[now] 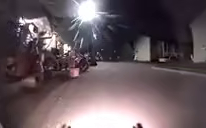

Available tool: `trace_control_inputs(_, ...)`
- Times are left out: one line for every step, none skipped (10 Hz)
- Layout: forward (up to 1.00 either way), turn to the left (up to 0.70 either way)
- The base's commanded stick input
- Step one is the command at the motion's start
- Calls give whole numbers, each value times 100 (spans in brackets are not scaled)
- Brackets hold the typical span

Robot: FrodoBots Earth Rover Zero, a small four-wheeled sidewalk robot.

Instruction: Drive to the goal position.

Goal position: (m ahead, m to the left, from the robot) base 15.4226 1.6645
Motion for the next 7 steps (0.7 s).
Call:
trace_control_inputs(85,0)
trace_control_inputs(85,0)
trace_control_inputs(85,0)
trace_control_inputs(85,0)
trace_control_inputs(85,0)
trace_control_inputs(85,0)
trace_control_inputs(85,0)
